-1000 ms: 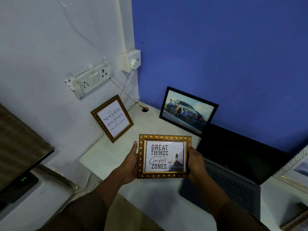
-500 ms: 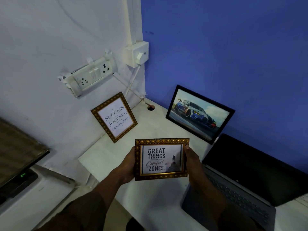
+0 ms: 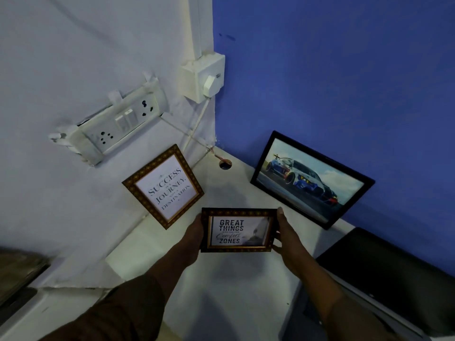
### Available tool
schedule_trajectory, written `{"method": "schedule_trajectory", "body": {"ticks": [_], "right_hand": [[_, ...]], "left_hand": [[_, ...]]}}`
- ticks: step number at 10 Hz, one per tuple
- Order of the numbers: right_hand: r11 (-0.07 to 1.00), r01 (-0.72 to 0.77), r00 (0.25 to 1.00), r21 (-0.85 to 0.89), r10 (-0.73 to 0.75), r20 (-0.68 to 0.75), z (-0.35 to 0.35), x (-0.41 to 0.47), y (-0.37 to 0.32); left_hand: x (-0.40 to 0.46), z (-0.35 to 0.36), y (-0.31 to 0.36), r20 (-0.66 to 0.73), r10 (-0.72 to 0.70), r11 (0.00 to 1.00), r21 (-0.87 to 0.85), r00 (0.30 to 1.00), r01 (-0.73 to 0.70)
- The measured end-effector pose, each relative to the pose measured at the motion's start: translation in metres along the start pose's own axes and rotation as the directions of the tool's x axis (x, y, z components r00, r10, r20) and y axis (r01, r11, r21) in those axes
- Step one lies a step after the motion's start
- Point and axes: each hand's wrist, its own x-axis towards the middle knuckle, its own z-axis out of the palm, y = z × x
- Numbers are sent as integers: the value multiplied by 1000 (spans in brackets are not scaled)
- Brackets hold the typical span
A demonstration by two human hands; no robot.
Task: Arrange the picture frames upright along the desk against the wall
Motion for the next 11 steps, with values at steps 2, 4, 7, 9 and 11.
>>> {"method": "schedule_trajectory", "body": {"ticks": [2, 4, 7, 9, 11], "right_hand": [[1000, -6, 1000, 9, 6, 1, 13, 25, 1], [997, -60, 998, -38, 59, -34, 22, 38, 16], [995, -11, 998, -96, 6, -55, 22, 31, 15], [991, 18, 995, -129, -30, -90, 16, 14, 18], [984, 49, 989, -170, -71, -126, 1, -5, 36]], "left_hand": [[34, -9, -2, -32, 16, 999, -38, 999, -17], [52, -14, -18, -36, -19, 996, -85, 999, 16], [40, -16, -25, -48, 35, 996, -82, 998, -39], [19, -16, -27, -109, 55, 991, -114, 992, -68], [-18, -19, -45, -157, 27, 990, -130, 987, -47]]}}
